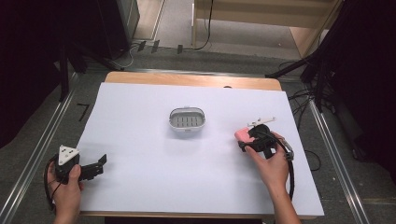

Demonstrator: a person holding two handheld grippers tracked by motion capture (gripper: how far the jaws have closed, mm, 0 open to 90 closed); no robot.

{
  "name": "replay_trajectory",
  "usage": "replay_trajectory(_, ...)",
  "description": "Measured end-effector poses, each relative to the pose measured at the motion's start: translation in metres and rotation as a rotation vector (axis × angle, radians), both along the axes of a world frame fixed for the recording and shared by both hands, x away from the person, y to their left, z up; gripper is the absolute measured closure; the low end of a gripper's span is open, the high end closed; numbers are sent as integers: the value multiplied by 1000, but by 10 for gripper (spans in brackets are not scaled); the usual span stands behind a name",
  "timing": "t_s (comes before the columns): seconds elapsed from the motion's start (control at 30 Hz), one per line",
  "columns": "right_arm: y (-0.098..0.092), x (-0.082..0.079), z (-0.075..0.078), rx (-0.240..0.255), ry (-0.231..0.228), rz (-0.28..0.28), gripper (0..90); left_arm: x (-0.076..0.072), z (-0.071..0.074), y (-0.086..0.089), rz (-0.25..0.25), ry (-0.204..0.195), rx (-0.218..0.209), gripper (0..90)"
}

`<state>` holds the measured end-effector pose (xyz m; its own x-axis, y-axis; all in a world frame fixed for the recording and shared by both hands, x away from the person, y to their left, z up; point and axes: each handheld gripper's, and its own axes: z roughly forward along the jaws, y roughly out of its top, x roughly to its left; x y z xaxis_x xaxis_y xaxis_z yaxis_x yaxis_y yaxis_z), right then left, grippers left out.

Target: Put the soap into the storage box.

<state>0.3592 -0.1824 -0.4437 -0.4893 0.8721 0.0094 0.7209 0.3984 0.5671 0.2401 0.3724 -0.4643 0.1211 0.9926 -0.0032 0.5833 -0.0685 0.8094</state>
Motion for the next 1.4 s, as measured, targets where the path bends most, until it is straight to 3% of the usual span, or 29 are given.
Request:
replay_trajectory(0.13, 2, 3, 4, 8, -1, 26, 387, 0, 0, 0, -2, 0, 1, 0)
replay_trajectory(0.43, 13, 9, 15, 22, -33, 140, 387, 0, 0, -1, 1, 0, 7, 0)
replay_trajectory(0.57, 19, 12, 16, -9, -51, 204, 387, 0, 0, -1, 0, -2, 8, 0)
replay_trajectory(0.97, 33, 20, 25, 5, -80, 333, 387, 0, 0, -1, 0, -2, 7, 0)
replay_trajectory(1.4, 50, 29, 37, 41, -99, 419, 387, 0, 0, -1, 0, -1, 7, 0)
